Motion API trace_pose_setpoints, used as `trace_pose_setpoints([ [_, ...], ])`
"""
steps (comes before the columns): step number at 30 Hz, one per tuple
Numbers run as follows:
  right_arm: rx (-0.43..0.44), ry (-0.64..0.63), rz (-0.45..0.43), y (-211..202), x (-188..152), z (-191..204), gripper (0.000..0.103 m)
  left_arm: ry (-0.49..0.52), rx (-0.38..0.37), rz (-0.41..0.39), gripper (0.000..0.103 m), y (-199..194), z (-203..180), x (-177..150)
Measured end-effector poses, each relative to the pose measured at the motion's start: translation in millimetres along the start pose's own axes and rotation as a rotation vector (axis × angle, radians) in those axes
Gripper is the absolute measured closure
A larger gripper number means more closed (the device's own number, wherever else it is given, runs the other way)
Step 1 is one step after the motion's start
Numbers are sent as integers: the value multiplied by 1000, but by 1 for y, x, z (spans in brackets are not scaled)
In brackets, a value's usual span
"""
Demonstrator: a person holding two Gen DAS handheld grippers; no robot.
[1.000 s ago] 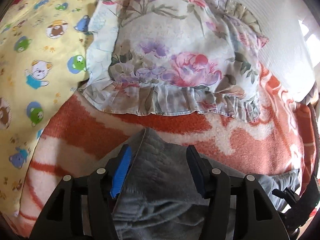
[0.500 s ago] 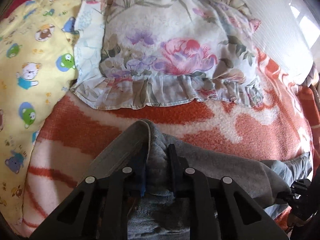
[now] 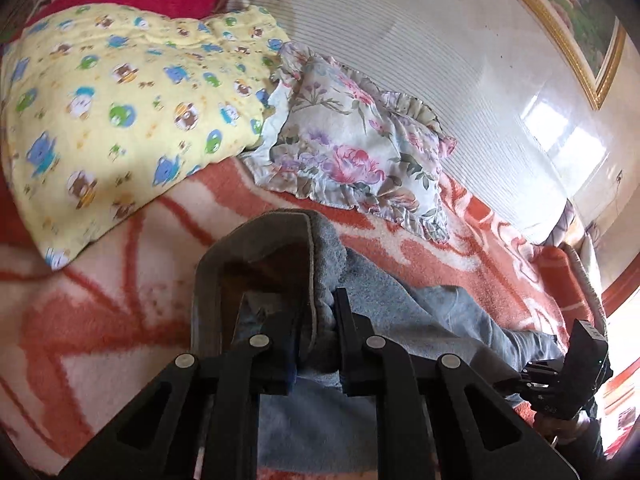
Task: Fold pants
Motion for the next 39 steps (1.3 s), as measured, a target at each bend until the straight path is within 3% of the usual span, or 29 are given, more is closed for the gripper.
trace_pose_setpoints([
  [6,-21,-64,69,18,-30,21,95,-70,38,2,93,-13,30,-43],
  [13,-35,-84,97,19,-44,31,95,-65,46,3,93,-20,35,-59],
  [17,-15,-83,165,23,-56,36,77,-147,37,38,87,-19,50,-86],
  [20,26,-79,175,18,-60,44,64,-209,23,-14,85,-39,54,-96],
  [21,38,-81,169,15,-59,47,64,-218,24,-28,82,-44,53,-96],
  [24,40,-71,151,12,-52,52,64,-260,22,-68,55,-57,48,-91],
  [26,38,-51,130,11,-41,53,64,-277,1,-99,50,-61,39,-80],
  [28,22,-26,97,12,-25,53,64,-297,11,-107,32,-60,33,-71],
  [32,-66,68,32,13,9,32,64,-288,90,-90,24,-45,31,-60],
  [34,-103,140,13,15,26,12,64,-266,207,-49,23,-30,42,-62],
  [36,-127,211,-4,18,44,-9,64,-270,308,-12,23,-20,59,-71],
  [39,-141,253,-5,24,65,-31,61,-338,356,51,24,-8,77,-96],
])
Point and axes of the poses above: each gripper's, at about its wrist camera, not at the fingertips, and y roughly the way its jaws point, z to its left, x to its top, the point moved 10 cm from there along y, roughly the way its jaws point, and after that the axes turned 14 degrees about -x, right-handed, at the moved point
